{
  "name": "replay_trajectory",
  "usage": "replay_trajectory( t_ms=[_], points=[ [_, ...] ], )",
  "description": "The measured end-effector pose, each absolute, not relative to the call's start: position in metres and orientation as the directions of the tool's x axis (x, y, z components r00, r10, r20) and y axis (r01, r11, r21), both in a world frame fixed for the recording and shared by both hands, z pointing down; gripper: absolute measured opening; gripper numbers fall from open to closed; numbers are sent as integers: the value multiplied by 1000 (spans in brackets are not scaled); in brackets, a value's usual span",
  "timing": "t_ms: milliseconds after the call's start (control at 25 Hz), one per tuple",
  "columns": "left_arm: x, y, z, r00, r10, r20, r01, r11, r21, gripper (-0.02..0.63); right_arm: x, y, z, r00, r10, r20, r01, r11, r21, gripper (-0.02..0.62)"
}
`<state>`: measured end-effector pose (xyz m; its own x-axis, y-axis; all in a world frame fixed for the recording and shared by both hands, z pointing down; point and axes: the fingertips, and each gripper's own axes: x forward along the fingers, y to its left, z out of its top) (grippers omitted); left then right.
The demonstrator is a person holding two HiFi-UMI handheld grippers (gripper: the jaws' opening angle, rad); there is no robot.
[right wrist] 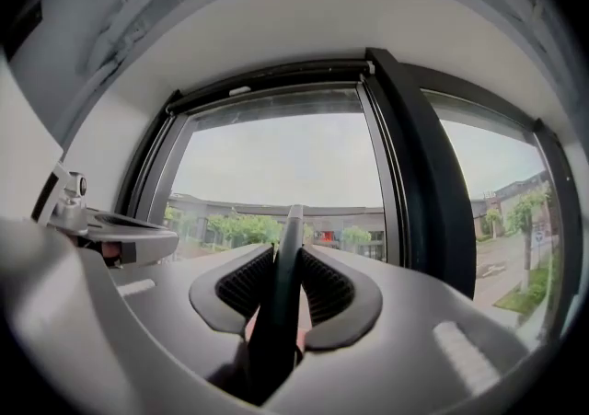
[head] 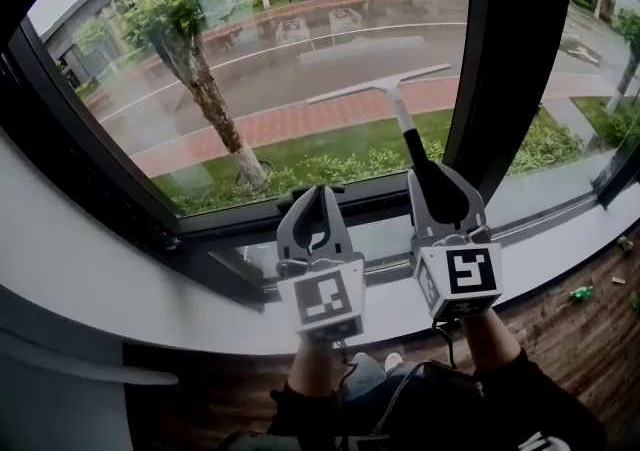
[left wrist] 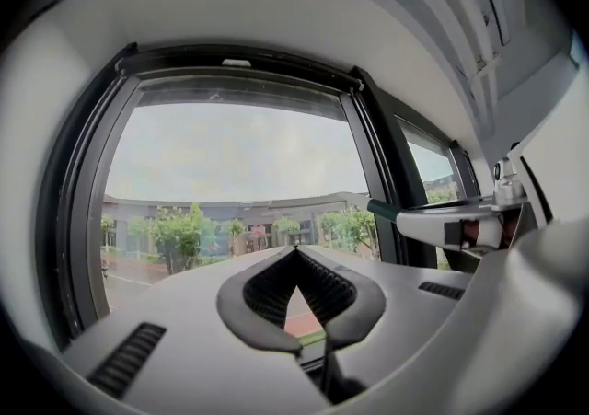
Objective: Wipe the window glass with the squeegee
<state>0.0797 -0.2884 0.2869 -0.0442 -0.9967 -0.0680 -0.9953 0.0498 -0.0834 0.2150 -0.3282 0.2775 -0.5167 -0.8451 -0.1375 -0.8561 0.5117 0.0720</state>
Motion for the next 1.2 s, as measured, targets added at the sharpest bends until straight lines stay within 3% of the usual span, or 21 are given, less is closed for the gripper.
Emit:
replay_trajectory(
  t_ms=[360,600,1200],
  points=[
    [32,-290,182,-26,-974,-227,-992,53,-114,0,164,-321,137,-500,-761,-413,-858,502,111,95],
    [-4,-297,128,13,-955,-296,-989,32,-144,0,124,-323,68,-446,-725,-525,-876,472,93,95],
    [-58,-305,69,92,-926,-367,-985,-31,-169,0,62,-339,-3,-373,-710,-597,-915,388,110,95]
  ],
)
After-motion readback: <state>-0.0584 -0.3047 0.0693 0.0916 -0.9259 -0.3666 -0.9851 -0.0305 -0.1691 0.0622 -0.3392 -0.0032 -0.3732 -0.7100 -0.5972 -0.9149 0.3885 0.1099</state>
